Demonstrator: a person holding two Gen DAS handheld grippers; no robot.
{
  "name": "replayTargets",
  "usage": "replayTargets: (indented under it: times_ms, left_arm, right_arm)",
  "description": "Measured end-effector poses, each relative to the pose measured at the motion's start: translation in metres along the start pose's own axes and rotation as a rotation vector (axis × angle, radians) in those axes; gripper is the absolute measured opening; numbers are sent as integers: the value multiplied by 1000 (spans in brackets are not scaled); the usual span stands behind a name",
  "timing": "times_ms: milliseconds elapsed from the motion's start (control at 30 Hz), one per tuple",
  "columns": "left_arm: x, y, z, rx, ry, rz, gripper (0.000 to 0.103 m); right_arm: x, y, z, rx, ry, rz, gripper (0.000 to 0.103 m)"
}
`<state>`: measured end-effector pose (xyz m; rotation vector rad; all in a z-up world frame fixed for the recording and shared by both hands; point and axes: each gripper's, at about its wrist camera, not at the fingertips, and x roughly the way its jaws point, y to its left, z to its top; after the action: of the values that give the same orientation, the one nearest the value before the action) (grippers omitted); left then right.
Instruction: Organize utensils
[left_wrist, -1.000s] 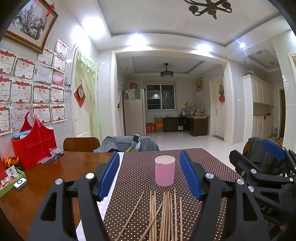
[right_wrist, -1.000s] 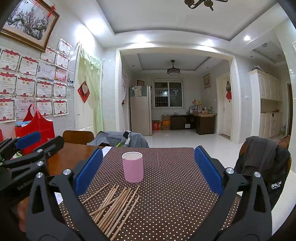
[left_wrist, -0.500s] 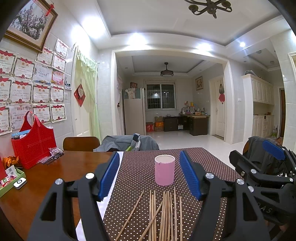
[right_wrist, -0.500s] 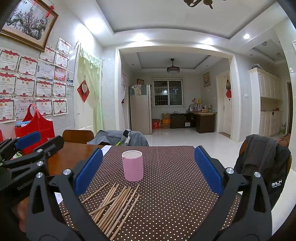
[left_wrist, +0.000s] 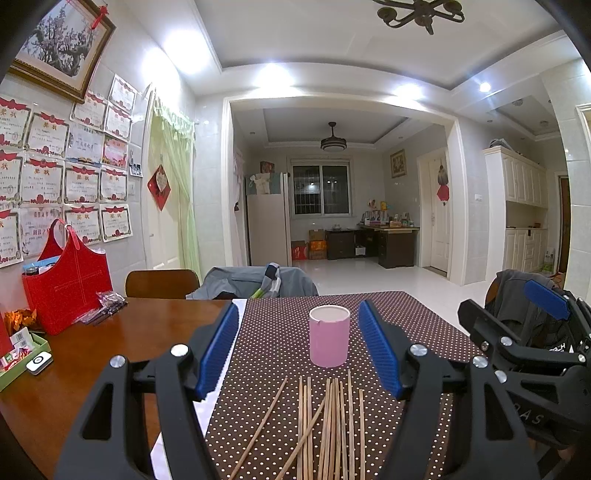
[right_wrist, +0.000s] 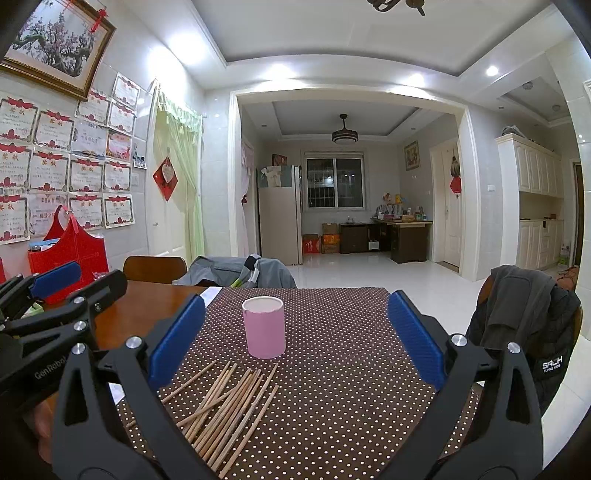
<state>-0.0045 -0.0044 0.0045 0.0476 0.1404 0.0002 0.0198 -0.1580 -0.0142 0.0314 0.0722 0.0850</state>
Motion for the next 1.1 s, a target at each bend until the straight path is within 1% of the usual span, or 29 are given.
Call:
replayTargets:
  times_ms: [333,500,667,800,900,1033,1067,1100]
  left_arm:
    - [8,5,-15,-2,18,-4,67]
    - [18,8,-16,-4,32,-8,67]
    - [30,13,-21,-15,77,-27,67]
    - [44,16,-26,-12,129,-33,67]
    - [61,20,-34,-3,191,-41,67]
    - [92,28,-47,-6,335,-78,67]
    - [107,33,-53,-8,415,-89,67]
    - [119,37,-59,-12,476,-101,67]
  right_arm:
    - [5,6,1,5,29,-12,97]
    - [9,10,2,6,44,-17,97]
    - [16,13,-1,-3,75,-30,97]
    - [31,15,-6,6,145,-25,97]
    - [47,17,-14,16,230,-12,97]
    - [79,16,-34,30,405,-31,97]
    - [86,15,-40,36,445,-30,97]
    - [92,13,-44,40,475,-29,97]
